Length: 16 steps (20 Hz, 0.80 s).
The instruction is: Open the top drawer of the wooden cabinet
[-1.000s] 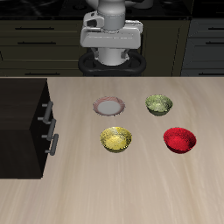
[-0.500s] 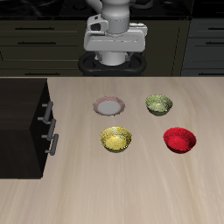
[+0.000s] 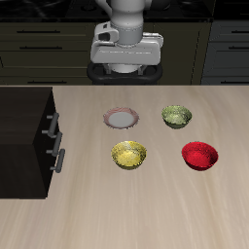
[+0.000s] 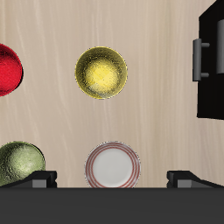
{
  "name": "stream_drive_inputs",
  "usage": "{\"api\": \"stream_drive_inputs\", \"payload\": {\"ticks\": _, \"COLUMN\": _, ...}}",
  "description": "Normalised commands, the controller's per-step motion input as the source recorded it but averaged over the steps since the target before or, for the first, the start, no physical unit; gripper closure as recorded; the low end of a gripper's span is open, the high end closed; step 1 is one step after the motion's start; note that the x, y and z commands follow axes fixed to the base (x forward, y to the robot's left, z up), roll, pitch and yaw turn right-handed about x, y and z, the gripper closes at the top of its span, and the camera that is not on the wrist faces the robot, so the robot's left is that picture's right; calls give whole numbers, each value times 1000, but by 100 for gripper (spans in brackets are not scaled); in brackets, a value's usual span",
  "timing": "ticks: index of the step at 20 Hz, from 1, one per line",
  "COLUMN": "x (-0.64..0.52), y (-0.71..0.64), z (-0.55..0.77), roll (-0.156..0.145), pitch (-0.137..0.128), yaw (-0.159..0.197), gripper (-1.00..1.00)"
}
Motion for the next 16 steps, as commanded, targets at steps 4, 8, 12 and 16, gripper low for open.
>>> {"api": "stream_drive_inputs", "payload": {"ticks": 4, "x": 249, "y": -77, "z": -87, "roll": -13, "pitch": 13, "yaw": 3, "gripper": -100}}
{"api": "stream_drive_inputs", "payload": {"ticks": 8, "x": 192, "y": -71, "z": -20, "roll": -34, "pitch": -6, "yaw": 12, "gripper": -100}}
{"api": "stream_drive_inputs", "payload": {"ticks": 12, "x": 155, "y": 0, "z": -61, "roll": -2, "pitch": 9, "yaw": 12, "gripper": -100}}
{"api": "stream_drive_inputs", "payload": {"ticks": 16, "x": 250, "y": 14, "z": -111, "roll": -6, "pitch": 25, "yaw": 1, "gripper": -100}}
